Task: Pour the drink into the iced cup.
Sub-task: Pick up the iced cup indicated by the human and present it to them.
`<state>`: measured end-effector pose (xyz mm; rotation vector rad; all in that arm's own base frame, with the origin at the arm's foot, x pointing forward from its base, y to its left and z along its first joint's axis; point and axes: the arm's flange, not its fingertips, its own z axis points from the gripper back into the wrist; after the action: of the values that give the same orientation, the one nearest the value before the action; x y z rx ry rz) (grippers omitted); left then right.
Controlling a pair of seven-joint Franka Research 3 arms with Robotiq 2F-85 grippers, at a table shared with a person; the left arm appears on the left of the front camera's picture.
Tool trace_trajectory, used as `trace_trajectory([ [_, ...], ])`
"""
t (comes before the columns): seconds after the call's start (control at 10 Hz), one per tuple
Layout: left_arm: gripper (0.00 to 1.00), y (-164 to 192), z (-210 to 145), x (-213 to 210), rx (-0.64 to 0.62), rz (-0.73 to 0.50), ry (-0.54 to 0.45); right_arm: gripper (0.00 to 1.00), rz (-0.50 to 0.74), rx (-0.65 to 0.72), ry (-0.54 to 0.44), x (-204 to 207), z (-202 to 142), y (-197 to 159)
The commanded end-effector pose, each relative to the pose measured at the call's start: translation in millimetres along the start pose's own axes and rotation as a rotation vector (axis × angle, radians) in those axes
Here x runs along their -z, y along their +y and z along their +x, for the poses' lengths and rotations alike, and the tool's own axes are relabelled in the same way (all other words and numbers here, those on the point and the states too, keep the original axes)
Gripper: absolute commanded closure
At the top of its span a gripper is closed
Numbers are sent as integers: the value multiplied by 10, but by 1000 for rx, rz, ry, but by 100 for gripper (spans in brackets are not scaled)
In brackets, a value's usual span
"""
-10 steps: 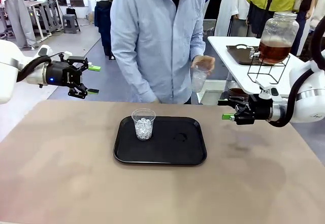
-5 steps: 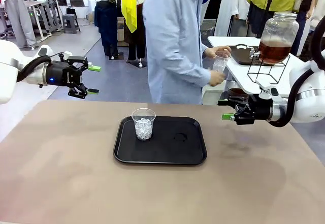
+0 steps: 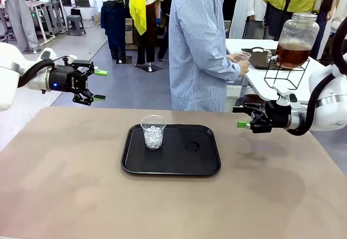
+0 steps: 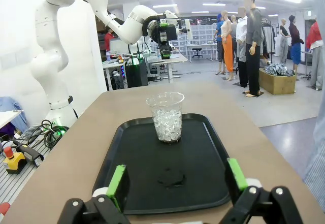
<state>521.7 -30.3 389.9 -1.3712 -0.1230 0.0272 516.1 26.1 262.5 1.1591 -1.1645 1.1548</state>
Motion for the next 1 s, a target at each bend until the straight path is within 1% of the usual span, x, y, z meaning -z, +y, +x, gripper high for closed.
trace_trajectory([
  [0.0, 0, -8, 3, 5, 3, 2, -2, 0, 1, 2, 1, 9, 28, -6],
  [0.9, 0, -8, 3, 5, 3, 2, -2, 0, 1, 2, 1, 9, 28, -6],
])
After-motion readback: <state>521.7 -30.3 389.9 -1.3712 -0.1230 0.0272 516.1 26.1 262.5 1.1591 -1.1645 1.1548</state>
